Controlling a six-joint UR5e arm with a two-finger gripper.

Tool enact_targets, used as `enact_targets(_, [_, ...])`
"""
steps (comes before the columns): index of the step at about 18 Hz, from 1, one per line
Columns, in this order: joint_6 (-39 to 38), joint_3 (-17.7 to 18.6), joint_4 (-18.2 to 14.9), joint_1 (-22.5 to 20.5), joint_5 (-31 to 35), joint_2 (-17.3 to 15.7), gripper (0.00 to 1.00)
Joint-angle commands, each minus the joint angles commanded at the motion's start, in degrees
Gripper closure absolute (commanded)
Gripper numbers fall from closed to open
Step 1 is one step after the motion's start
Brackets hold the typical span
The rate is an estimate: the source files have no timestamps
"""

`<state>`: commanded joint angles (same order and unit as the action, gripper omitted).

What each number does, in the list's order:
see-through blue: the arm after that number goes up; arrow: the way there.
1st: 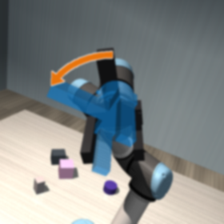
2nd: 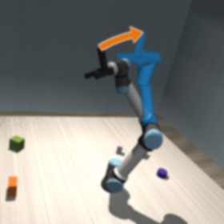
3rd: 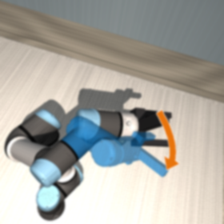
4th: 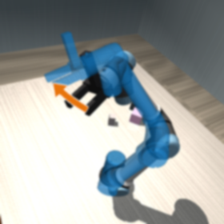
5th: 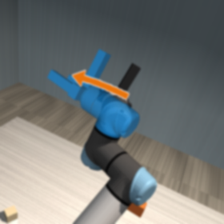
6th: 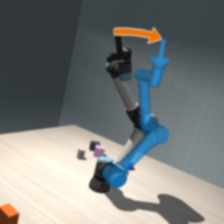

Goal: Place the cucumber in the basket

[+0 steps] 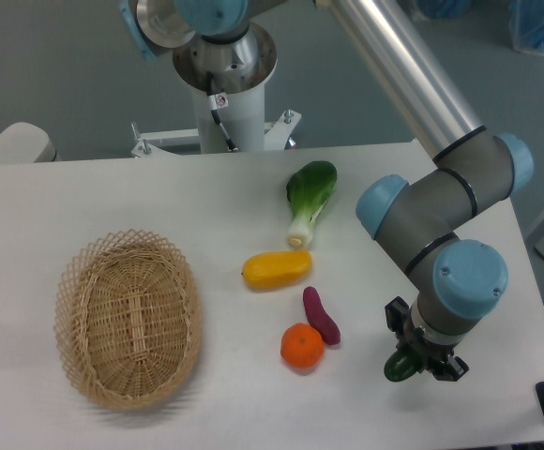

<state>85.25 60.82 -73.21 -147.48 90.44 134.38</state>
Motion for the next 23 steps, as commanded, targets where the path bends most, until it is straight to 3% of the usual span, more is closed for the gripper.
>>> enact_targets(12, [-3.07,1.93,-0.09,3.69,0.26,-1.40,0.88])
enact_targets(16, [-4.48,7.20,0.00,6.15,-0.26,-4.74,0.88])
enact_targets(19, [-6.15,8.61,-0.35,7.90,-0.35,-6.24,0.88])
enact_targets(23, [-6.86,14.31,-0.44,10.63,-1.05,-10.53,0.88])
